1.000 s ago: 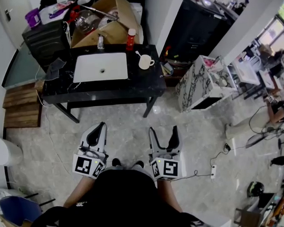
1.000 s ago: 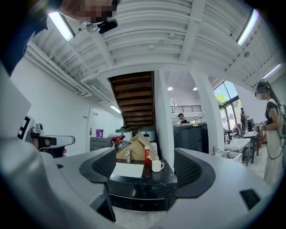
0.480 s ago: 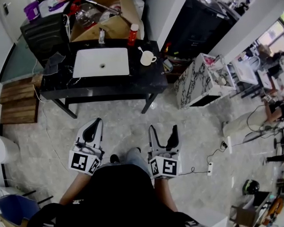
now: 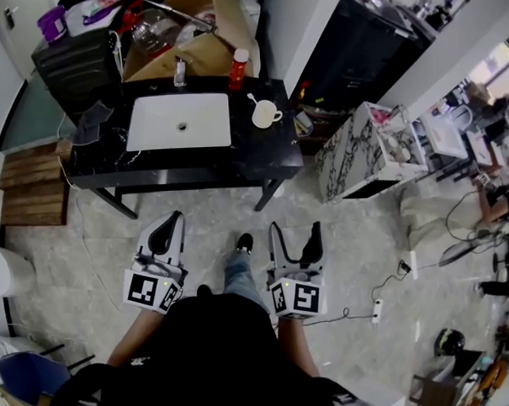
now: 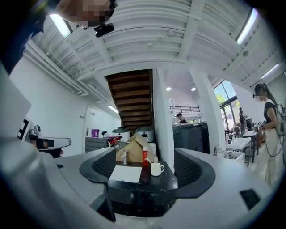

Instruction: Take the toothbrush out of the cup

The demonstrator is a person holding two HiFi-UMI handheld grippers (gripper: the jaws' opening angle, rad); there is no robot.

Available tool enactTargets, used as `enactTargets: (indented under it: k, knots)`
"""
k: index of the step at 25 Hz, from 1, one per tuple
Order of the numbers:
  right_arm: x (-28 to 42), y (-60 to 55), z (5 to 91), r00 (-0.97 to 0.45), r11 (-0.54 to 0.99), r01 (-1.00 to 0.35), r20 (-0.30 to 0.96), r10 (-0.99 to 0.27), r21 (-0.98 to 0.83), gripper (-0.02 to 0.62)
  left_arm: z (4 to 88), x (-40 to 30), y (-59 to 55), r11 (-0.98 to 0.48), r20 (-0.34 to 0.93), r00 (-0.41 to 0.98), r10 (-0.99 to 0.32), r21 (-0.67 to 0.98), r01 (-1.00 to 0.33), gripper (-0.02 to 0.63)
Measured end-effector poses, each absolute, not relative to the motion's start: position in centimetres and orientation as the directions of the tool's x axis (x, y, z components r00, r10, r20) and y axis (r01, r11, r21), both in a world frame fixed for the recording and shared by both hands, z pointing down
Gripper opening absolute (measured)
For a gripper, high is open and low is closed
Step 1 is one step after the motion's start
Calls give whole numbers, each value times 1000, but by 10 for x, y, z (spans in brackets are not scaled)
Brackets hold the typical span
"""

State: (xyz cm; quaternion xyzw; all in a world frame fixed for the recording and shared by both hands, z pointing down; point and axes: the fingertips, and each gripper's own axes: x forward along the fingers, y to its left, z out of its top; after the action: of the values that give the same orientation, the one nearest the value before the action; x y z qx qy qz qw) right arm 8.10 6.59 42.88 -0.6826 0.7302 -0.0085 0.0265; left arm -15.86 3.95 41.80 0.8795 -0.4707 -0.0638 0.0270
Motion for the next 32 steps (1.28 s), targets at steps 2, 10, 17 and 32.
enactTargets:
  k: [2,10,17,32]
  knots:
    - [88,47,428,-75,76,-996,-31,-997,-47,402,418,-152,24,-549,-90,542,-836,109,-829,3]
    - [127,-39,418,-114,116,-992,-48,-992,-49,402,408,-108,-58,-529,-102,520,-848,102,-843,4]
    - [161,-118,412,-200,202,-978,-41,-979,-56,402,395,-64,-124,-480,-101,472,-876,93,-872,3]
    - [197,-213,420,-324,324,-943,-1,-946,-74,400,398,-26,-192,-367,-51,363,-930,104,-924,3]
